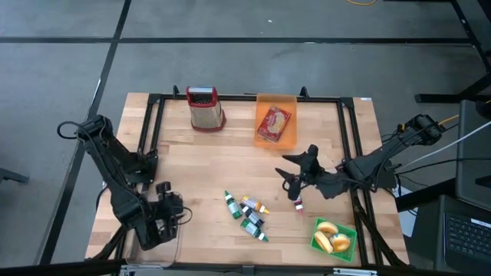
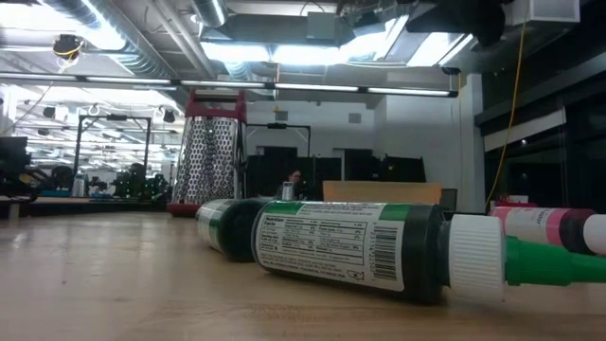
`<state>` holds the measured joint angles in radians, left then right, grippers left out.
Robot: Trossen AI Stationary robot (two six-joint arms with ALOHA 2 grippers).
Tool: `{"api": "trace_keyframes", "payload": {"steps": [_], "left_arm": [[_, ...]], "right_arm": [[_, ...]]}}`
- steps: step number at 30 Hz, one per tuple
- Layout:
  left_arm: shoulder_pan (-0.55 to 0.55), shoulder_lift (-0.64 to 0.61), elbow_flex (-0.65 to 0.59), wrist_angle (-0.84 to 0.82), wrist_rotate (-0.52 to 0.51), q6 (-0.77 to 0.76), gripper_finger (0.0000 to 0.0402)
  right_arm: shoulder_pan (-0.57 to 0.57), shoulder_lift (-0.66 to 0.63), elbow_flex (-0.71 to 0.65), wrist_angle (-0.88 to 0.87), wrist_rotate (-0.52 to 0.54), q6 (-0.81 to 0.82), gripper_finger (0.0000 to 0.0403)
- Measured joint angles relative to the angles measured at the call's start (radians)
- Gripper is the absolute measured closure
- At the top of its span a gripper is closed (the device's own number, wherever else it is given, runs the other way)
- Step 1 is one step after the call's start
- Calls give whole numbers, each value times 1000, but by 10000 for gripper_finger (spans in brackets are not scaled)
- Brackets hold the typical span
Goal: Pick & Place Food Item
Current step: Put the yellow food coloring bottle into the transparent bin
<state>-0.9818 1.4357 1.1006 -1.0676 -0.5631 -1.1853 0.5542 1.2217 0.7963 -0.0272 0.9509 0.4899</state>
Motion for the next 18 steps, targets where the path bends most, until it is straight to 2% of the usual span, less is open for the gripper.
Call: {"api": "trace_keyframes", "payload": {"steps": [2, 3, 6, 8, 10, 13, 16, 18], "left_arm": [[21, 0, 11, 16, -55, 60, 206], [34, 0, 14, 36, -72, 97, 206], [84, 0, 15, 128, -84, 219, 208], [121, 0, 15, 195, -70, 307, 208], [159, 0, 15, 269, -67, 401, 208], [212, 0, 15, 372, -67, 546, 208], [259, 0, 15, 466, -66, 668, 208], [287, 0, 15, 521, -61, 737, 208]], "right_arm": [[-2, 0, 0, 13, -43, 17, 147], [1, -1, 0, 29, -107, -49, 147], [42, -6, 0, 161, -396, -287, 147], [93, -20, 0, 243, -486, -398, 147], [149, -52, 0, 247, -504, -485, 147], [232, -141, 0, 216, -469, -553, 147], [308, -266, -1, 109, -424, -577, 147], [339, -361, -32, 99, -434, -589, 147]]}}
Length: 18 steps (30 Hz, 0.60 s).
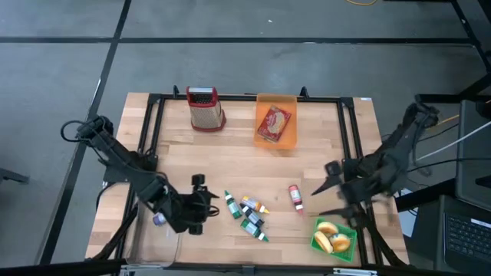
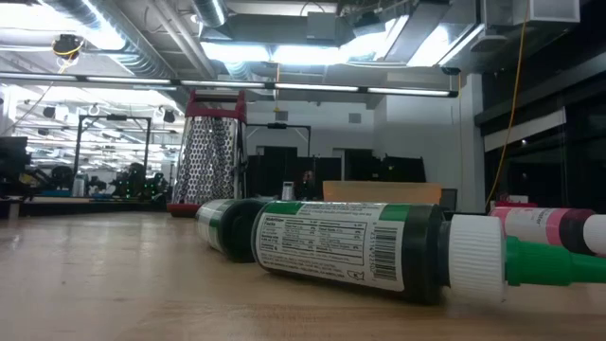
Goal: Pick & Place Food Item
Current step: Put the yellow food coloring bottle into the transparent bin
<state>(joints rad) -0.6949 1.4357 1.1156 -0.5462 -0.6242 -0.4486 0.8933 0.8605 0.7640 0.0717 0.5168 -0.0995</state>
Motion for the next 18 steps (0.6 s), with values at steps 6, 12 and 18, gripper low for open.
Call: {"api": "trace_keyframes", "payload": {"steps": [6, 12, 18], "left_arm": [[78, 11, 1, 88, 52, 119, 208], [143, 74, 1, 99, 128, 141, 208], [184, 138, 1, 173, 178, 206, 208]], "right_arm": [[24, -242, -271, 133, -168, -13, 147], [25, -366, -510, 301, -363, 9, 147], [48, -441, -573, 247, -430, 10, 147]]}}
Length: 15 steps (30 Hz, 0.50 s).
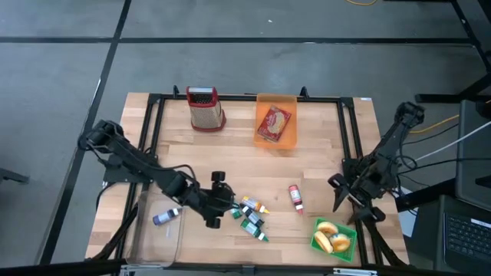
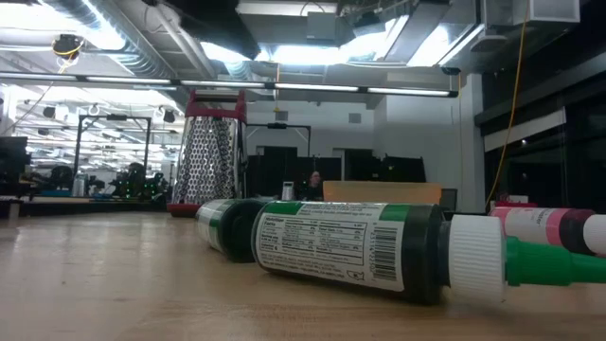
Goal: Pick & Place Food Item
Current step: Put the yellow food coloring bottle into the transparent bin
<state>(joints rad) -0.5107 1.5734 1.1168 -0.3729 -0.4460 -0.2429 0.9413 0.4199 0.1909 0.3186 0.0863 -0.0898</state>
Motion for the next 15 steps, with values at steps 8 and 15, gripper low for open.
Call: {"api": "trace_keyframes", "payload": {"steps": [8, 15], "left_arm": [[69, 108, 0, 127, 109, 42, 208], [85, 173, -1, 144, 135, 94, 208]], "right_arm": [[12, -114, -115, 24, 37, 1, 147], [12, -172, -175, 45, 55, 42, 147]]}}
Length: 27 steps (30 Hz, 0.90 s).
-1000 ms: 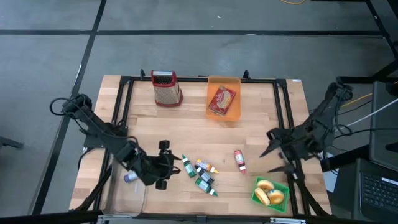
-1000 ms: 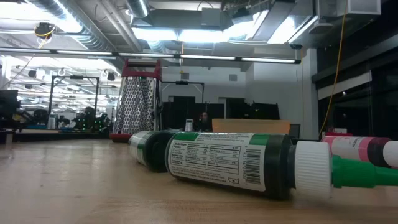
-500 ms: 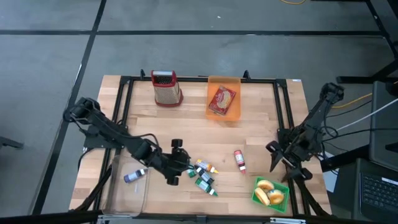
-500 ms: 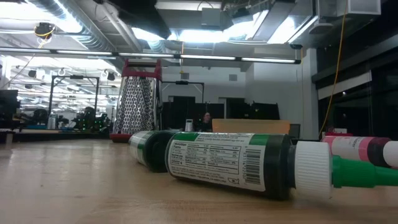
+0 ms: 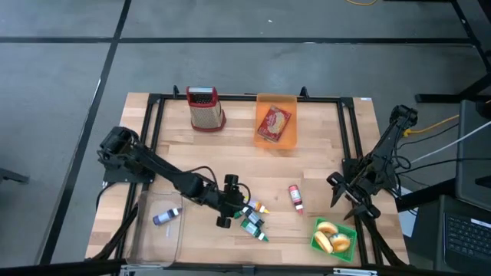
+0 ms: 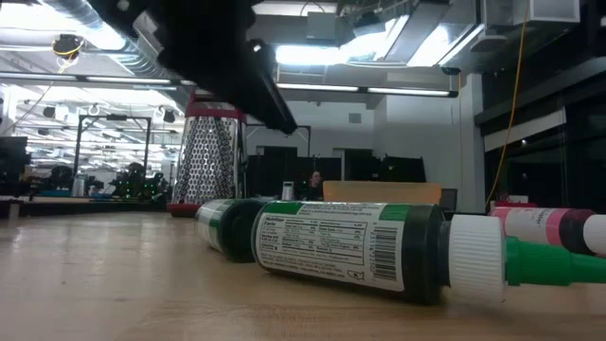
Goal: Pick & Place Food Item
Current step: Put the yellow food coloring bottle into the transparent bin
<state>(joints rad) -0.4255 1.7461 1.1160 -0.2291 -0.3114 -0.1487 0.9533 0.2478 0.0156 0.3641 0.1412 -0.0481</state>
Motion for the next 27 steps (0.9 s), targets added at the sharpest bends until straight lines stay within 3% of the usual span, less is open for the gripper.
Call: {"api": "trace_keyframes", "payload": {"steps": [10, 16, 27], "left_arm": [[36, 8, 0, 13, 8, 56, 208], [85, 23, 0, 43, 27, 94, 208], [122, 164, 44, 75, 171, 120, 208]], "right_arm": [[0, -4, -1, -49, 14, -11, 147], [0, -4, -1, -139, 85, -34, 147], [-1, -5, -1, -133, 79, -38, 147]]}}
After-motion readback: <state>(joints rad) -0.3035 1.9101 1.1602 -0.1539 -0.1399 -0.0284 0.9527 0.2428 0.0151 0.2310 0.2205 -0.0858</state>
